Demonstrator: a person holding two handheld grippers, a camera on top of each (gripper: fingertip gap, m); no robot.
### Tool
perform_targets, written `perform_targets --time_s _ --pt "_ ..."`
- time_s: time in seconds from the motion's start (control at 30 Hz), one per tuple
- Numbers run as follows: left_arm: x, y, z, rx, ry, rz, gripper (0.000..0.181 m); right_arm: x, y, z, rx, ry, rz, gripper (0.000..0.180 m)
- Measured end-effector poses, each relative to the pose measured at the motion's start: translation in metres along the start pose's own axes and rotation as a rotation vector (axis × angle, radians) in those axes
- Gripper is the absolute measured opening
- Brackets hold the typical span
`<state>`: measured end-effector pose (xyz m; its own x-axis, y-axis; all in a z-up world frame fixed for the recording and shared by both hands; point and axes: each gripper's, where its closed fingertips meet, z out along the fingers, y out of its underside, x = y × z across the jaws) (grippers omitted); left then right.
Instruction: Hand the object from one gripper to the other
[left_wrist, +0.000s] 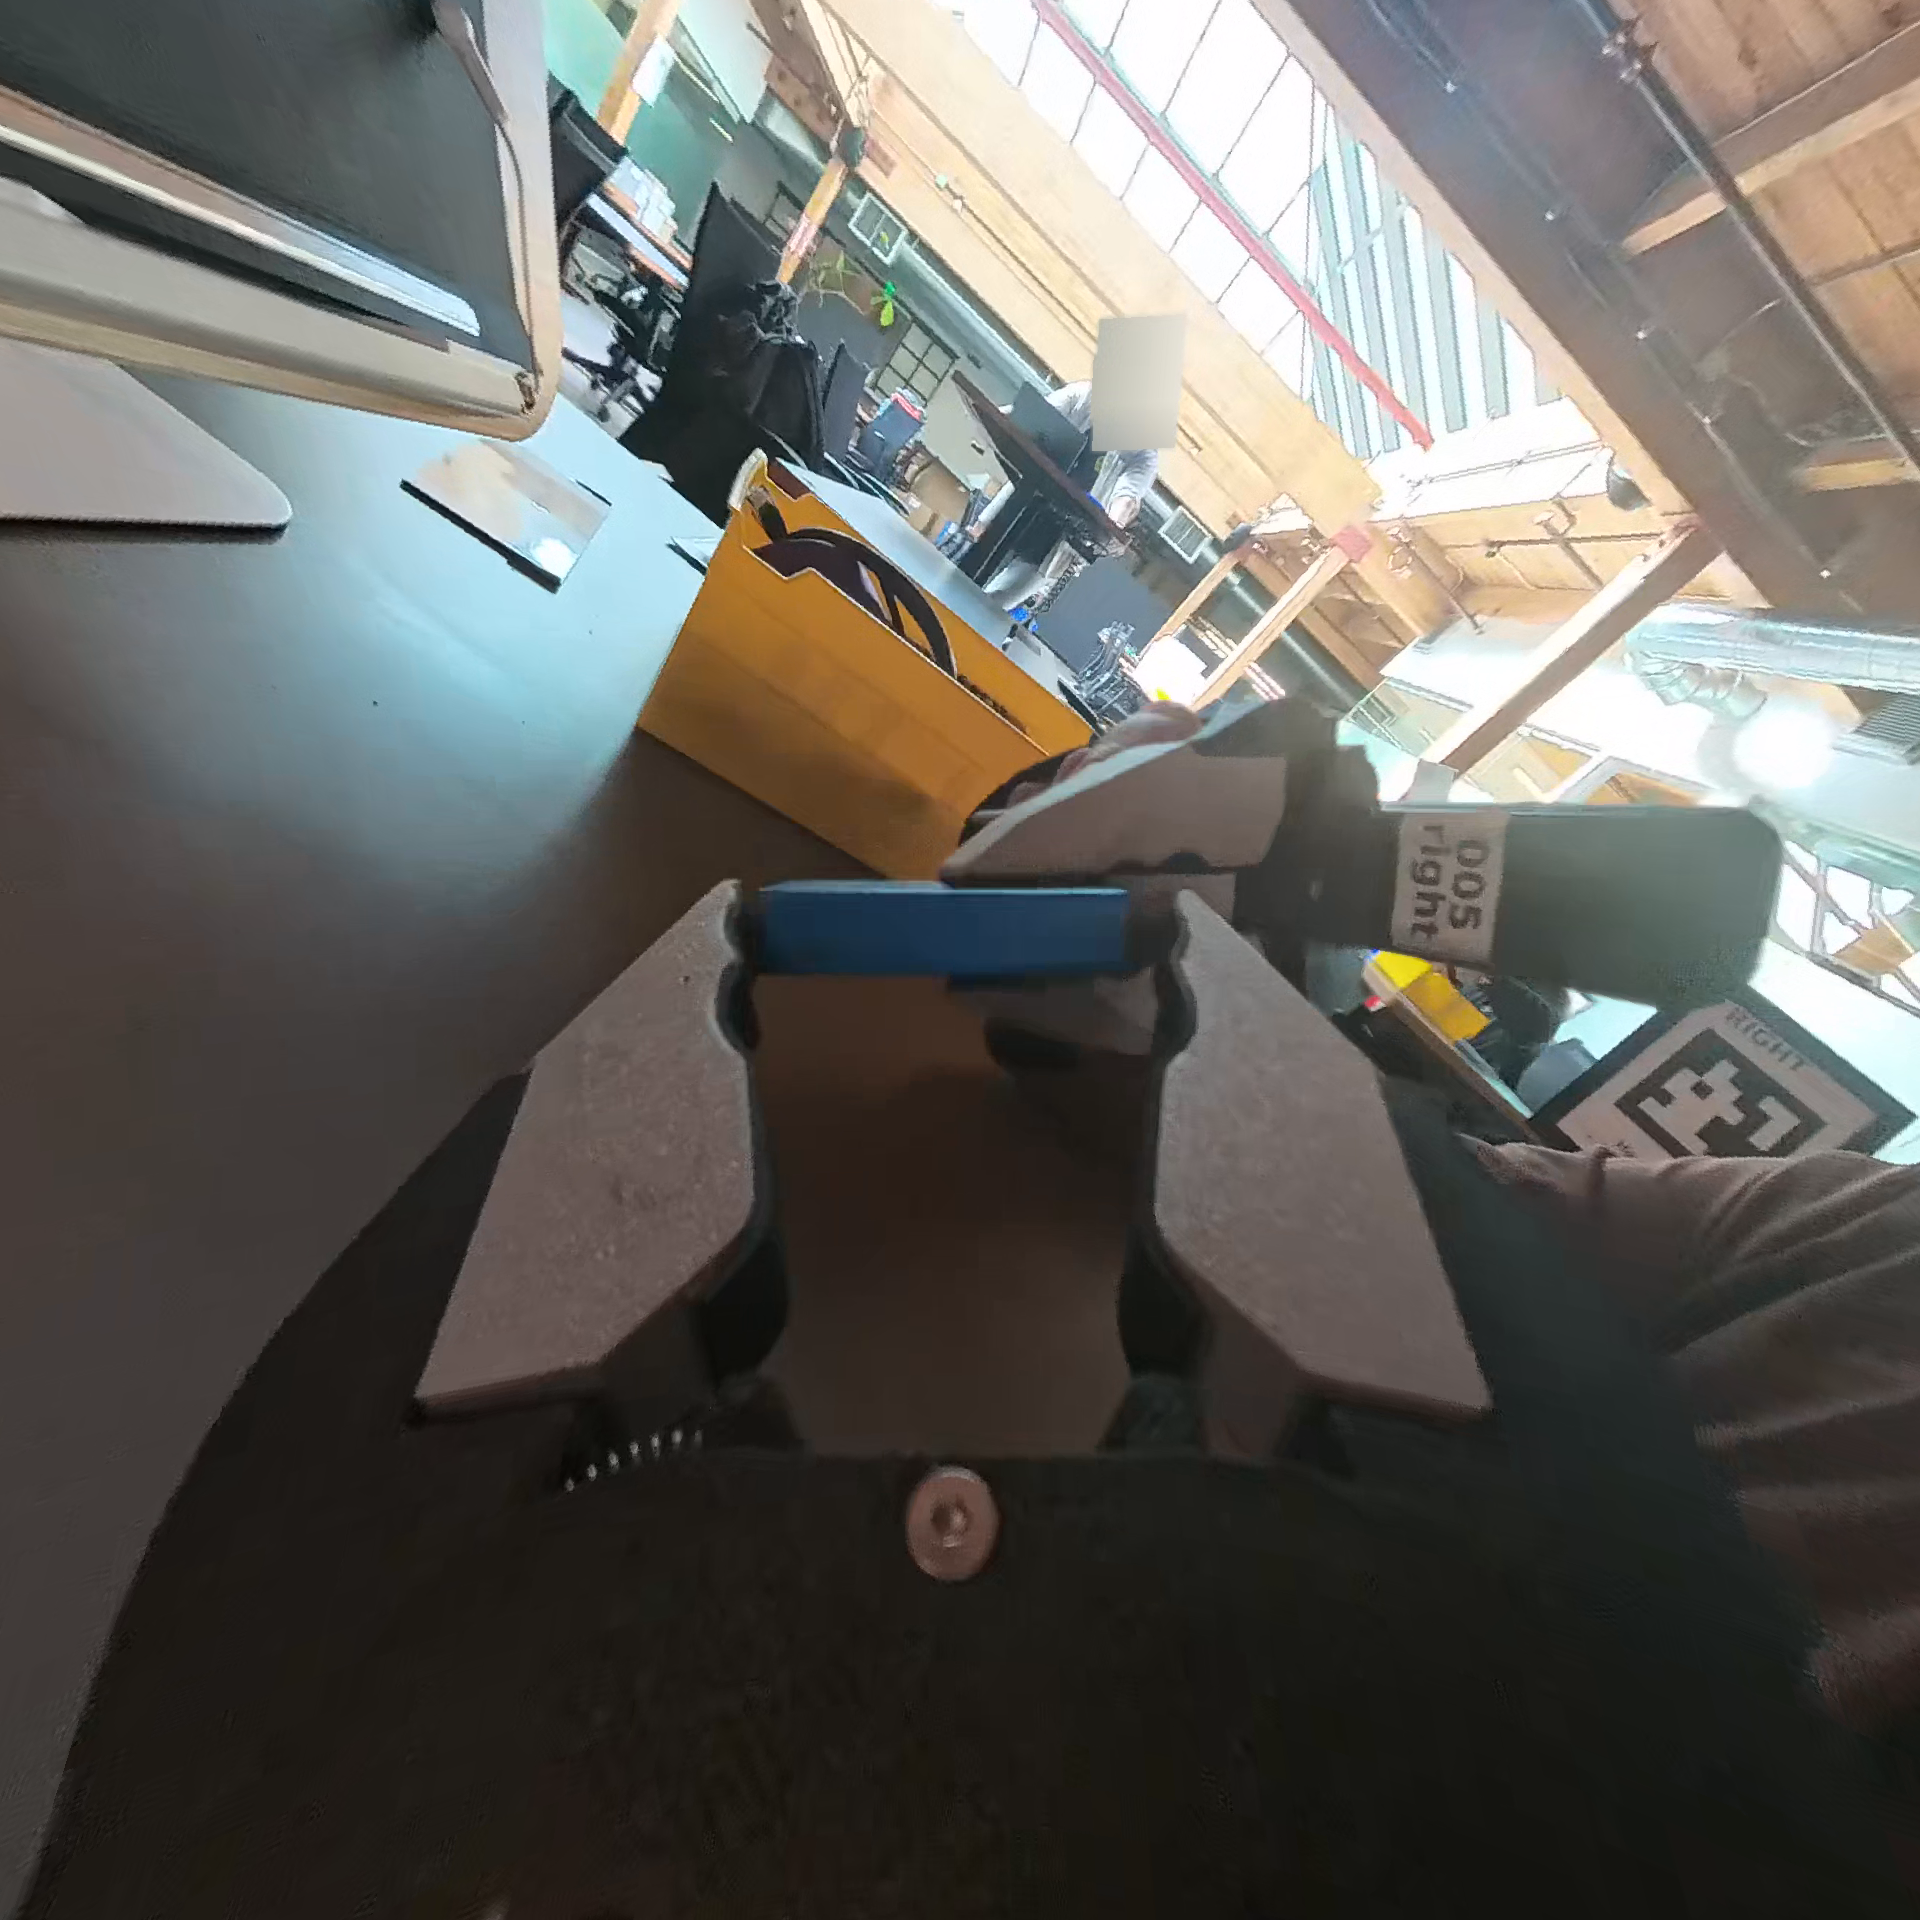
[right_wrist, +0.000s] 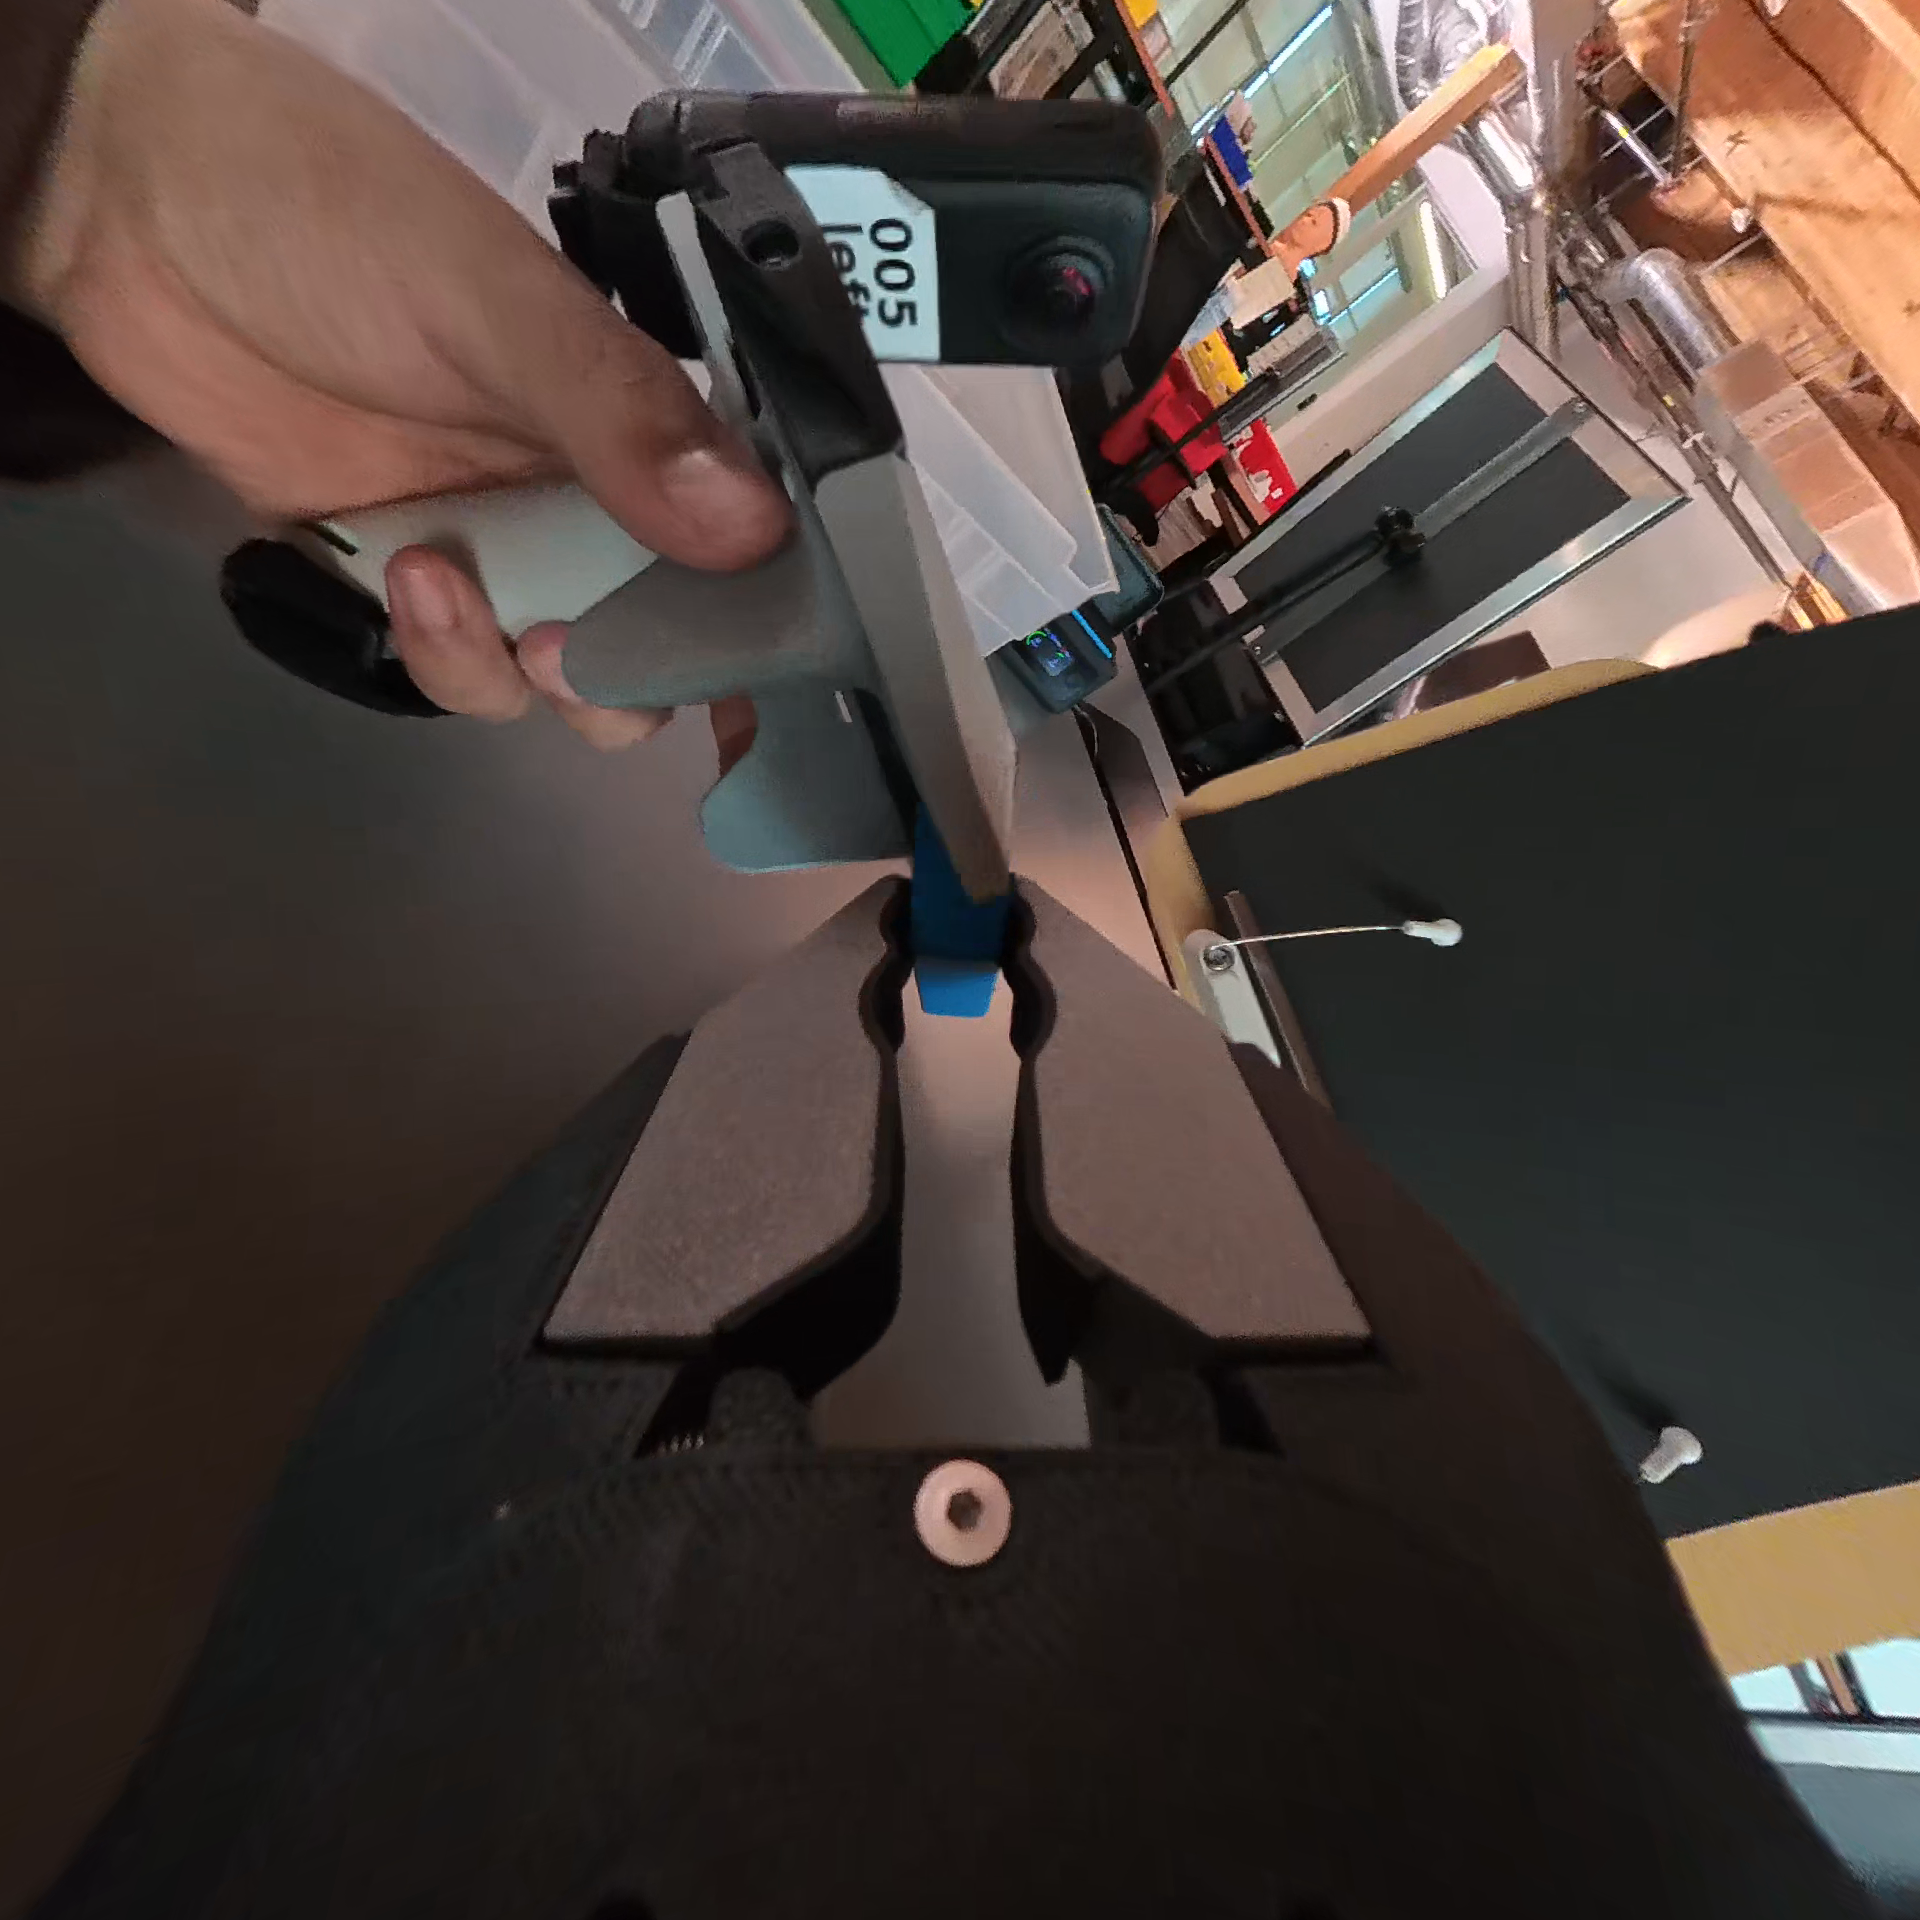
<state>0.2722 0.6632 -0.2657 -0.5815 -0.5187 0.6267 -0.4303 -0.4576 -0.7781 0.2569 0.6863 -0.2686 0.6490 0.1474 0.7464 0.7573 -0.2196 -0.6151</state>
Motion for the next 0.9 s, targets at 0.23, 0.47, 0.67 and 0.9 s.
perform_targets --time_s 0.23,0.47,0.67,0.9 --pt "0.002 0.001 -0.002 -0.032 -0.019 0.082 0.068 -0.001 -0.003 -0.002 0.020 -0.013 0.028 0.014" --pt "0.007 -0.015 -0.014 -0.041 -0.247 0.631 0.068 0.004 0.014 -0.013 0.061 -0.214 0.439 0.050" --pt "0.039 -0.015 -0.016 0.010 -0.270 1.197 0.068 0.012 0.001 -0.039 0.343 -0.613 1.079 0.056" --pt "0.049 0.006 0.002 -0.011 -0.200 1.412 0.068 -0.013 -0.036 -0.044 0.468 -0.991 1.267 0.026"
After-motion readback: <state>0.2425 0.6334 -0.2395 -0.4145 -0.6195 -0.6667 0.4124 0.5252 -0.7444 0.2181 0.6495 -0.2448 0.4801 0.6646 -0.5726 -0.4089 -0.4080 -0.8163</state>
